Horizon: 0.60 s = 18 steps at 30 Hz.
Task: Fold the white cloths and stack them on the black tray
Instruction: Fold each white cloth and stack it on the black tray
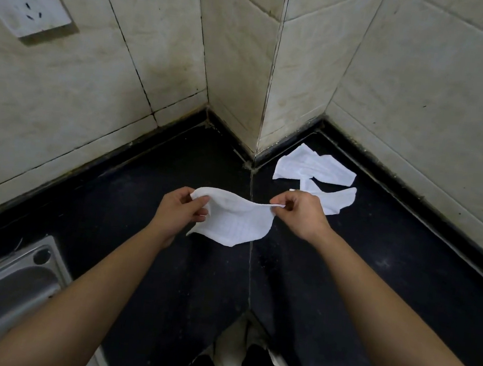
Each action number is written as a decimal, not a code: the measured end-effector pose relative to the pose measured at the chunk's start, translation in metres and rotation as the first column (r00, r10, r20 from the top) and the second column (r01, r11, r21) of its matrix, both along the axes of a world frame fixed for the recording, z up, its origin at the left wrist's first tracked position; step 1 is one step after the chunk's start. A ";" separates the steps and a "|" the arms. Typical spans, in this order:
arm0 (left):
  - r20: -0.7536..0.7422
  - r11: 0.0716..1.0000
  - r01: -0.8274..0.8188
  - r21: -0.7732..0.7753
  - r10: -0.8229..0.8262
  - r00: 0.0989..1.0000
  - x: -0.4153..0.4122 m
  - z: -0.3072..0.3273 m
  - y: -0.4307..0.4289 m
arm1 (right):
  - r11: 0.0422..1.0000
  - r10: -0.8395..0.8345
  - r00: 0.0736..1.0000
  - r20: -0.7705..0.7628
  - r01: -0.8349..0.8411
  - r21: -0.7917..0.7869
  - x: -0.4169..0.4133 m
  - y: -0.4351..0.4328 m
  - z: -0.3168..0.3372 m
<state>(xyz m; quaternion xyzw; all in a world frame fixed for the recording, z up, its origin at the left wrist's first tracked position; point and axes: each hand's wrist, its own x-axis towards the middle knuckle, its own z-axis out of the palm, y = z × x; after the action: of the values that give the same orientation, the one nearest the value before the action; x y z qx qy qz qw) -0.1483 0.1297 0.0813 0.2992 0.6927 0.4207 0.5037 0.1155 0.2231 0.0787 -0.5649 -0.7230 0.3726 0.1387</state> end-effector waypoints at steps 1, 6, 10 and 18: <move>0.005 1.000 0.001 -0.001 -0.001 1.000 0.000 0.000 0.002 | 1.000 -0.003 1.000 -0.003 0.003 -0.004 0.000 0.001 0.000; -0.002 1.000 0.015 -0.008 -0.015 1.000 -0.002 0.000 0.016 | 0.999 -0.031 0.999 -0.021 0.030 -0.017 -0.002 0.013 -0.001; -0.015 0.999 0.024 -0.033 -0.025 1.000 -0.005 -0.003 0.030 | 0.999 -0.034 0.999 -0.008 0.033 -0.036 -0.004 0.023 -0.007; -0.425 0.993 0.056 0.108 -0.005 0.905 -0.025 0.026 0.072 | 0.985 -0.040 0.999 -0.016 0.042 0.167 -0.013 0.066 0.016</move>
<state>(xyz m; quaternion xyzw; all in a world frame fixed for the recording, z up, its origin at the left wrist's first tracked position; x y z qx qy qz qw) -0.1729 0.2021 0.1075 0.4235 0.7547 0.3778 0.3291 0.1023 0.2891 0.0948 -0.5636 -0.7391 0.3115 0.1978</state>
